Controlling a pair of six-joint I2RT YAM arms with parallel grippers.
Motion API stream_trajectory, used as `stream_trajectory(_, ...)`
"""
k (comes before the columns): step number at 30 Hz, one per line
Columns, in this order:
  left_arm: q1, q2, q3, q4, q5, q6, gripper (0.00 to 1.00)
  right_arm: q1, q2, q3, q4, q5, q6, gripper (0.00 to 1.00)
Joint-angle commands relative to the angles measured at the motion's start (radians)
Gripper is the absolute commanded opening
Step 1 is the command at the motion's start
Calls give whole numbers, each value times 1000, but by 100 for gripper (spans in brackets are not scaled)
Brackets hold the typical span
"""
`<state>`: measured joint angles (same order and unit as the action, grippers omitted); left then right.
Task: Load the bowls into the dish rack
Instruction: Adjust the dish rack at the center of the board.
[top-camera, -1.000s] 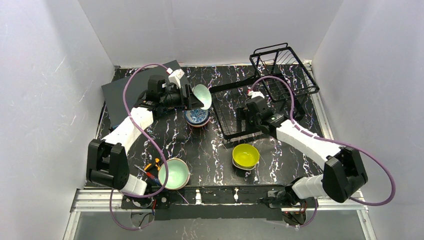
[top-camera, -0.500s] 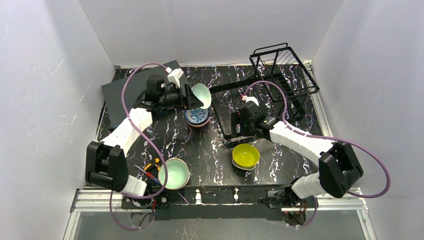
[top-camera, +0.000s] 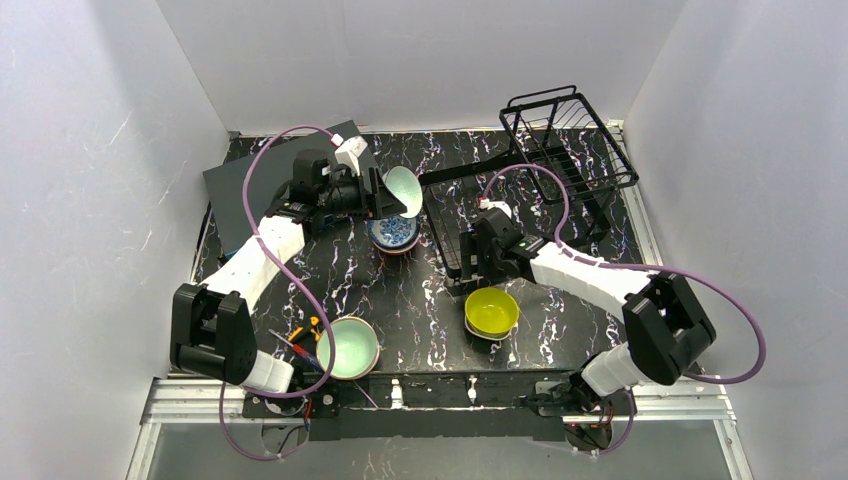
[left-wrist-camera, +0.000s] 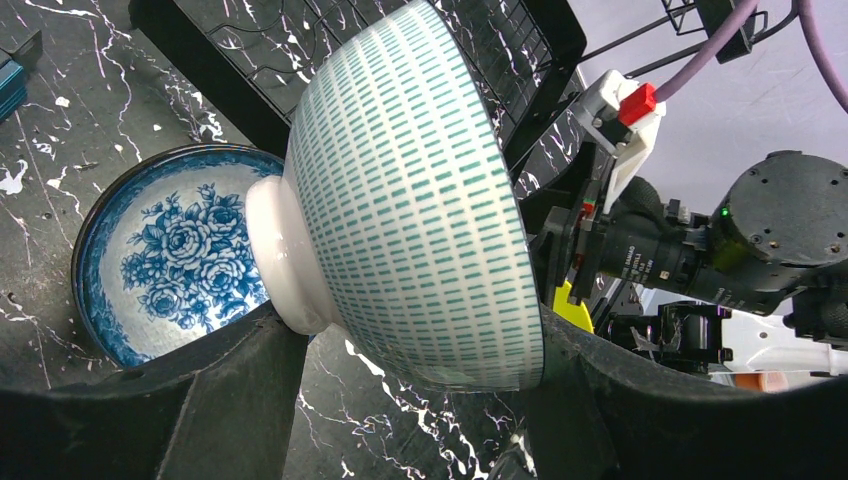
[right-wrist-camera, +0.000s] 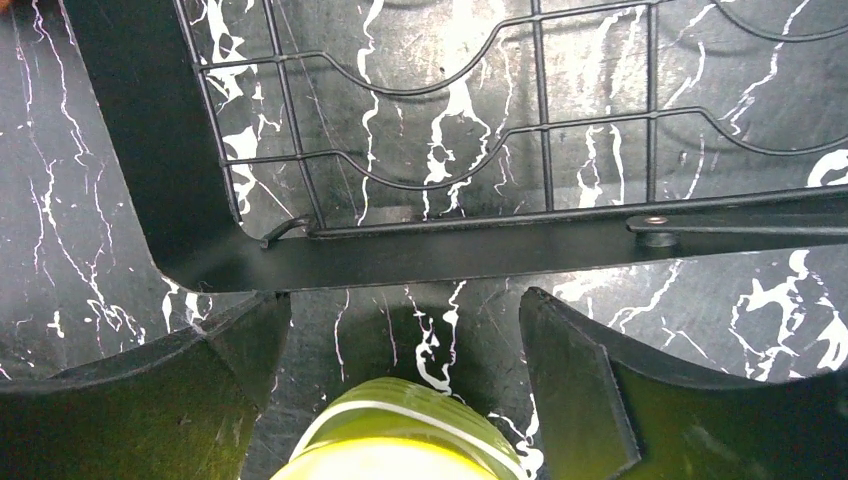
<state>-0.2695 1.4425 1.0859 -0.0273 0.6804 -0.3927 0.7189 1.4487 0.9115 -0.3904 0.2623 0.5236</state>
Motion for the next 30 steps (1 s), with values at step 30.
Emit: stream_trajectory(30, 0, -64, 12, 33, 19, 19, 0, 10, -21, 129, 116, -22, -141, 99)
